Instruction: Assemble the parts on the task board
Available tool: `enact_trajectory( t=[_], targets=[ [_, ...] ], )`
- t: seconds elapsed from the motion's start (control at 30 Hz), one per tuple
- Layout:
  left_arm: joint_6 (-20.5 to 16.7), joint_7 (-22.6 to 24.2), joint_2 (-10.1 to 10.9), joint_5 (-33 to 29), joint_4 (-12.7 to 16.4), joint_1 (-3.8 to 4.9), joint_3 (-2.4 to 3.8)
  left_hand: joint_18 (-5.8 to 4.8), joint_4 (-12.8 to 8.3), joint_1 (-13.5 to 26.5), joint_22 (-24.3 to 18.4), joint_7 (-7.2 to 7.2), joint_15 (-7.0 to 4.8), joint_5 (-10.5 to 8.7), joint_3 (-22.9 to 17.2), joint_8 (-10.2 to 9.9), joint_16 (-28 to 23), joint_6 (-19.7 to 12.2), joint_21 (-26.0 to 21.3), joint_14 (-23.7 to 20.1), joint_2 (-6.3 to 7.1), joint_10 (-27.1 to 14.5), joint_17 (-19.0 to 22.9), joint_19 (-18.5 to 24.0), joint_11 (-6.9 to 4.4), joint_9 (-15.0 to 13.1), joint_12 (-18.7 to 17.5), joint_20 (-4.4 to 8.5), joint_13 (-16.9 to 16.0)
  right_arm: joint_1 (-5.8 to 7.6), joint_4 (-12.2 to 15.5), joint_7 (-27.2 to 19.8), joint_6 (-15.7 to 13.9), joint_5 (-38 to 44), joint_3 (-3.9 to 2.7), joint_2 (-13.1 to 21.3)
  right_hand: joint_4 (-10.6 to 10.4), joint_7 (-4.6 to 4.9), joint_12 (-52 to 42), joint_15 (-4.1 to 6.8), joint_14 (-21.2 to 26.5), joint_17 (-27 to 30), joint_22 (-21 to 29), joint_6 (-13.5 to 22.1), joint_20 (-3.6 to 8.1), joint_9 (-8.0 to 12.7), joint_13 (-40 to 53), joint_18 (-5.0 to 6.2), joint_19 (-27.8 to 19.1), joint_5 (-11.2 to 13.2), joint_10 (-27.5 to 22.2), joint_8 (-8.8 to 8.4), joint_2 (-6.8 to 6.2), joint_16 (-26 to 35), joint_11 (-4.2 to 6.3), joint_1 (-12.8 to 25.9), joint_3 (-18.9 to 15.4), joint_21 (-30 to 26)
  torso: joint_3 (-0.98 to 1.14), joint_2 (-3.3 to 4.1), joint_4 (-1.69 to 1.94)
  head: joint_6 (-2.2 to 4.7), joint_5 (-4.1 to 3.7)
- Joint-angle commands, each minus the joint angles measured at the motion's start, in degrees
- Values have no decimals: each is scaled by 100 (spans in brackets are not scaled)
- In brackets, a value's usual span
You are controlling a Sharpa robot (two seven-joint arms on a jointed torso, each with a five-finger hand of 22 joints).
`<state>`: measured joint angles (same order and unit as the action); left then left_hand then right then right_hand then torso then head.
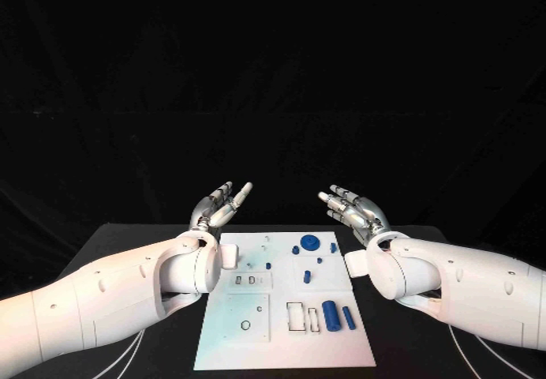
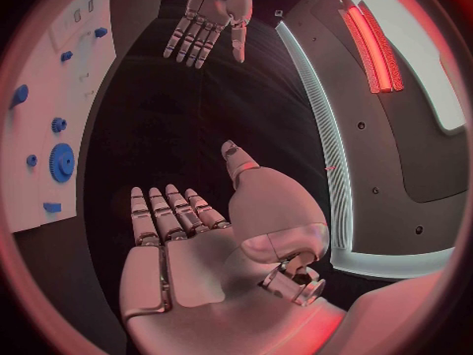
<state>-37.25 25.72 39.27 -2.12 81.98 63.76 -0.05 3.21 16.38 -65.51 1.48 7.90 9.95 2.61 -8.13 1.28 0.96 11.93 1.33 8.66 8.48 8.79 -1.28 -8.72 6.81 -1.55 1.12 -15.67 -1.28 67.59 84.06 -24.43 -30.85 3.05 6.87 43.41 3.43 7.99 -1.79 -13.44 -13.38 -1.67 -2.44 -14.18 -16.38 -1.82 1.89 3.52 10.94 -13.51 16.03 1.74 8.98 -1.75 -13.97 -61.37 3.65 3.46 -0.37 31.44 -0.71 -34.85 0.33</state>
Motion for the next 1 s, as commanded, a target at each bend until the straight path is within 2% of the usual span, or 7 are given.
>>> enact_trajectory(
  t=[0.03, 0.23, 0.3, 0.33, 0.43, 0.63, 1.0],
  targets=[
    [288, -65, -14, -54, 4, 8, 5, 129, 66, -330, 21, 247, 104, 47, -107, 89, 90, 356, 53, 292, -55, 341, -45, -42, 171, -47, 75, -105, -45, 89, -86, 346, 1089, 439, 72, -26, 487, 877, -209, -98, -1359, -127, -157, -920, -41, -99, 102, 246, 637, -51, 1205, 184, -14, -255, -128, -753, 166, 325, -1, 1, -2, 1, 0],
    [288, -65, -14, -54, 4, 8, 5, 173, 35, -602, 236, 487, 301, 44, -267, 407, 459, 1796, 463, 1970, -318, 1833, -224, -1161, 481, -211, 364, -122, -185, 198, -173, 453, 1410, 543, 171, -47, 879, 758, -464, 105, -2994, -200, -393, -2249, -28, -187, 186, 450, 1703, 28, 3017, 397, -82, -530, 53, -1098, 322, 854, -1, 1, -2, 1, 0],
    [608, 60, 421, -7, 220, 32, 6, 191, 19, -703, 356, 505, 245, 36, -278, 511, 631, 2316, 720, 2798, -372, 2552, -291, -1844, 558, -255, 495, -119, -231, 299, -387, 280, 770, 2344, 163, 44, 977, 703, -481, 186, -3409, -207, -504, -2736, -31, -200, 181, 532, 2239, 39, 3340, 446, -103, -578, 120, -1146, 373, 1121, -1, 1, -2, 1, 0],
    [624, 65, 458, 9, 254, 38, 7, 229, 4, -766, 454, 516, 194, 21, -283, 614, 763, 2765, 929, 3369, -400, 3201, -348, -2387, 608, -302, 640, -113, -285, 317, -382, 294, 749, 2456, 162, 55, 1020, 685, -463, 217, -3519, -199, -521, -2949, -34, -197, 171, 566, 2340, 21, 3441, 451, -101, -572, 141, -1158, 409, 1182, 24, 123, -59, -69, 10],
    [676, 66, 567, 81, 363, 59, 8, 411, -44, -926, 567, 524, 30, 27, -269, 817, 947, 3581, 1246, 4040, -447, 4035, -425, -3048, 490, -372, 824, -92, -325, 361, -343, 338, 700, 2705, 159, 106, 1123, 640, -442, 292, -3793, -204, -553, -3471, -23, -204, 173, 639, 2523, -43, 3702, 475, -124, -576, 214, -1152, 509, 1304, 36, 178, -65, -72, 13],
    [784, 28, 775, 245, 604, 112, 11, 666, -52, -1023, 630, 432, -163, 37, -192, 924, 1044, 4025, 1491, 4652, -533, 4624, -535, -3513, 321, -391, 891, -84, -340, 451, -305, 466, 647, 3146, 155, 166, 1271, 559, -374, 426, -4295, -223, -644, -3892, 33, -199, 174, 705, 2874, -86, 4173, 440, -175, -590, 343, -1032, 767, 1574, 55, 295, -90, -51, 24],
    [888, -22, 1150, 411, 1156, 247, 38, 728, -79, -1134, 640, 379, -228, 37, -95, 877, 966, 4220, 1603, 4887, -555, 4894, -601, -3722, 258, -367, 803, -66, -331, 660, -298, 1036, 738, 4531, 140, 207, 1305, 361, -218, 804, -5435, -432, -1055, -4397, 439, -227, 194, 704, 3739, -138, 4888, 396, -544, -776, 579, -1089, 1224, 2440, 77, 619, -67, -34, -12]
  ],
)
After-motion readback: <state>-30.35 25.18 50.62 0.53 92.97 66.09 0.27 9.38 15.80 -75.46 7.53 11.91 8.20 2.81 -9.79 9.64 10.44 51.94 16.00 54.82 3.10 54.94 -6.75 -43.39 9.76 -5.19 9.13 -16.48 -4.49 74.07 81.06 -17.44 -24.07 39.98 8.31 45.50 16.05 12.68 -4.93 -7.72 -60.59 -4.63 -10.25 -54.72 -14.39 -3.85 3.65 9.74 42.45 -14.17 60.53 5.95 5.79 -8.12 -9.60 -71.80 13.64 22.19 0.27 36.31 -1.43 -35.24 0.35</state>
